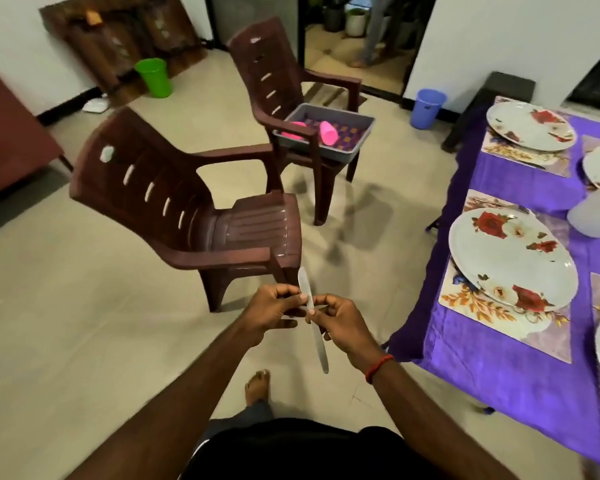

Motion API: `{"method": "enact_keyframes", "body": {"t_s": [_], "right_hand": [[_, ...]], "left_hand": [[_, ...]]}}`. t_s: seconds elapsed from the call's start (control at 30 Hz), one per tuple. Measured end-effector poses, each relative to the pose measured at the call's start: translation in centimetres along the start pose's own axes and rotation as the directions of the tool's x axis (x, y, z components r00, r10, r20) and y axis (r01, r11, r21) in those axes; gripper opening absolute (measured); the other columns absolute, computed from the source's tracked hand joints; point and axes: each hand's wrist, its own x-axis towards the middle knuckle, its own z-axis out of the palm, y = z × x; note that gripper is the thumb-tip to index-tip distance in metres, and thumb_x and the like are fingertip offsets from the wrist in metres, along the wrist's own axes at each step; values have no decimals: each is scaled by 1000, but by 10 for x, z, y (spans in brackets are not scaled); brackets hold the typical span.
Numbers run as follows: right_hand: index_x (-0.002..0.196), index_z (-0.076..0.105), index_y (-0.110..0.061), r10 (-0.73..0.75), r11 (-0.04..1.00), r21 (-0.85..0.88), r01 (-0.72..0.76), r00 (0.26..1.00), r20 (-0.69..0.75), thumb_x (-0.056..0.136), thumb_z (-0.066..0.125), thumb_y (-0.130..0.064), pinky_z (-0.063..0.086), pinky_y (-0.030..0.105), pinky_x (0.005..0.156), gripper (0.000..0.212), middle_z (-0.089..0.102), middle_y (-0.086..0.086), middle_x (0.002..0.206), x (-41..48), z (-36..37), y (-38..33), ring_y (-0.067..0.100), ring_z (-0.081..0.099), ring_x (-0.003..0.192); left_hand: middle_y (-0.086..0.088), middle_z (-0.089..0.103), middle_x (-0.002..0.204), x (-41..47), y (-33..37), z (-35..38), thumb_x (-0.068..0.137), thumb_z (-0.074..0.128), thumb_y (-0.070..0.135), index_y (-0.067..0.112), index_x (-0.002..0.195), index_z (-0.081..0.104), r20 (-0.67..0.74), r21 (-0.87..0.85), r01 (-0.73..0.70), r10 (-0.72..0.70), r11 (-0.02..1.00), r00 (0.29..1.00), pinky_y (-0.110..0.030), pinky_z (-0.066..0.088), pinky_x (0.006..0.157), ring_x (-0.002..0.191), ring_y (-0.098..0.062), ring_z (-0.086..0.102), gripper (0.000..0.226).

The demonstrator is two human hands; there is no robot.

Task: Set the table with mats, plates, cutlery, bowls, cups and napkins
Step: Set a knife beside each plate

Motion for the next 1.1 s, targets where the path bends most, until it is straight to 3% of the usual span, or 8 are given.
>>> {"method": "enact_keyframes", "body": {"t_s": [0.13, 0.2, 0.33, 0.43, 0.6, 0.9, 1.0, 1.1], "right_hand": [[101, 72, -19, 37, 998, 62, -31, 993, -109, 96, 64, -15, 44, 20, 55, 10, 74, -1, 81, 27, 0, -23, 0, 60, 58], [97, 73, -20, 59, 996, 81, -44, 981, -187, 96, 65, -17, 44, 22, 56, 9, 73, -3, 77, 38, 1, -31, 1, 58, 57], [92, 73, -22, 96, 989, 137, -52, 937, -335, 96, 66, -19, 46, 18, 56, 8, 72, -5, 78, 53, 0, -42, 2, 61, 62], [92, 73, -20, 119, 985, 165, -57, 909, -399, 97, 64, -17, 47, 14, 58, 10, 72, -5, 81, 59, -3, -47, 3, 64, 68], [98, 73, -19, 180, 977, 191, -94, 844, -506, 97, 65, -20, 49, 18, 59, 9, 73, -6, 82, 68, -22, -48, 5, 65, 68], [86, 74, -20, 243, 954, 295, -55, 720, -650, 93, 68, -20, 46, 22, 53, 9, 72, -1, 74, 92, -88, -38, 3, 57, 57], [95, 71, -18, 258, 940, 340, -14, 679, -687, 92, 69, -24, 47, 19, 53, 7, 74, 1, 78, 100, -111, -38, 2, 61, 59], [107, 64, -24, 268, 924, 380, 41, 638, -721, 91, 72, -26, 51, 20, 58, 18, 75, 4, 83, 107, -135, -35, 8, 68, 70]], "left_hand": [[-23, 75, 94, 48, 35, -20, 94, 72, 19, -3, 104, 72, 146, 52, -27, 19, 998, 989, -47, 53, 81, 83, -30, 72, 23], [-17, 74, 87, 71, 49, -27, 94, 72, 18, -1, 101, 73, 222, 91, -24, 4, 996, 975, -46, 55, 80, 76, -23, 70, 21], [-7, 76, 83, 111, 71, -28, 90, 76, 21, 13, 93, 76, 336, 138, -30, -18, 990, 942, -30, 55, 64, 81, -20, 72, 8], [-4, 77, 85, 132, 81, -20, 91, 75, 22, 14, 97, 76, 411, 182, -20, -57, 983, 910, -34, 56, 74, 84, -18, 74, 10], [-13, 77, 99, 158, 98, 7, 93, 73, 22, 12, 111, 74, 539, 227, -18, -110, 974, 835, -31, 57, 71, 91, -23, 75, 20], [-14, 77, 99, 217, 141, 88, 94, 71, 28, 5, 102, 73, 657, 378, -129, -167, 917, 735, -35, 60, 77, 97, -26, 75, 24], [-14, 77, 98, 236, 161, 115, 95, 71, 28, 8, 94, 73, 681, 417, -171, -182, 893, 710, -35, 60, 79, 96, -26, 76, 20], [-12, 78, 94, 252, 179, 145, 94, 73, 27, 10, 88, 73, 696, 447, -212, -189, 869, 693, -36, 58, 77, 94, -25, 76, 18]]}}
